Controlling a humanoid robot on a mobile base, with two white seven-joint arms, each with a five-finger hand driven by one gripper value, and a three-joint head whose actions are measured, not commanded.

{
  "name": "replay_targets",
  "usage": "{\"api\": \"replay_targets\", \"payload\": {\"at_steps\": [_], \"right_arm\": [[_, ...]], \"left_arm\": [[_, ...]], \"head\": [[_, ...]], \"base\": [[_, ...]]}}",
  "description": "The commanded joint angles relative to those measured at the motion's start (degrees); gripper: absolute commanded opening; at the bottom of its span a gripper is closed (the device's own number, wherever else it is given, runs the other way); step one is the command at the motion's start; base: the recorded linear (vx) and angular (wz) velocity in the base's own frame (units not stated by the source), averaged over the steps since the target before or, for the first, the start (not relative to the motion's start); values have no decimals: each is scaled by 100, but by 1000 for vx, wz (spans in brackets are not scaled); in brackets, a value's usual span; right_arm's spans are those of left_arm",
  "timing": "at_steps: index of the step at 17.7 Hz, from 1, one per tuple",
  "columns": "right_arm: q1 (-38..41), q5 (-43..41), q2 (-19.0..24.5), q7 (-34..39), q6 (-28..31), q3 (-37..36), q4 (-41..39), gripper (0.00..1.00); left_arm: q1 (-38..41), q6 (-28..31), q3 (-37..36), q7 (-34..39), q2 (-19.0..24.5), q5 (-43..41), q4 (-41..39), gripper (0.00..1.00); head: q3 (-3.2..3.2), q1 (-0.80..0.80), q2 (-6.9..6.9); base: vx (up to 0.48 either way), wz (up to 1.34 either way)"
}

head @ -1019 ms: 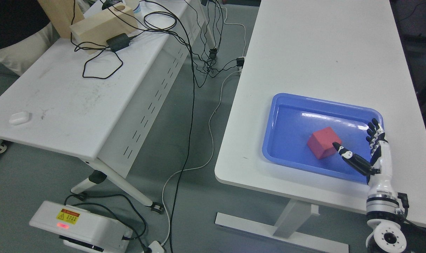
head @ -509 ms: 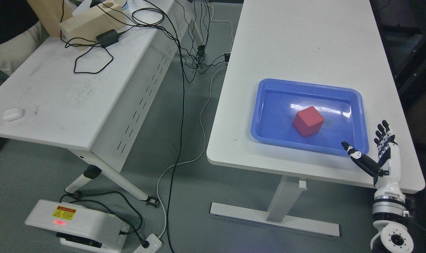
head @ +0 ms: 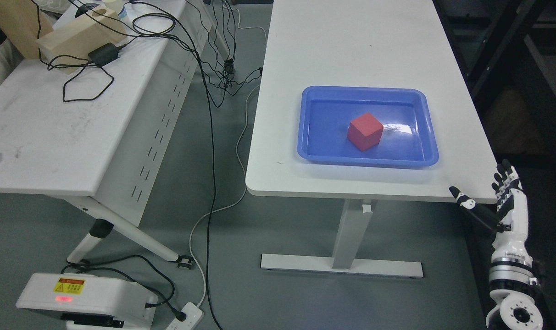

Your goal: Pick pink block from left shelf to tray

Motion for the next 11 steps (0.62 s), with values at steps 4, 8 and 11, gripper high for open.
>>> {"api": "replay_targets", "payload": {"at_steps": [4,8,11], "right_arm": [[-1,-11,-99,23,-15,-21,3,100],[-1,-11,-99,23,-15,-21,12,100],[-1,-11,-99,23,-15,-21,12,100]], "left_arm": [[54,0,0,5,100,-9,0,100],[54,0,0,5,100,-9,0,100],[54,0,0,5,100,-9,0,100]], "head": [[0,0,0],[0,0,0],[0,0,0]], "base": [[-179,-48],[-209,41],[-143,60]]}}
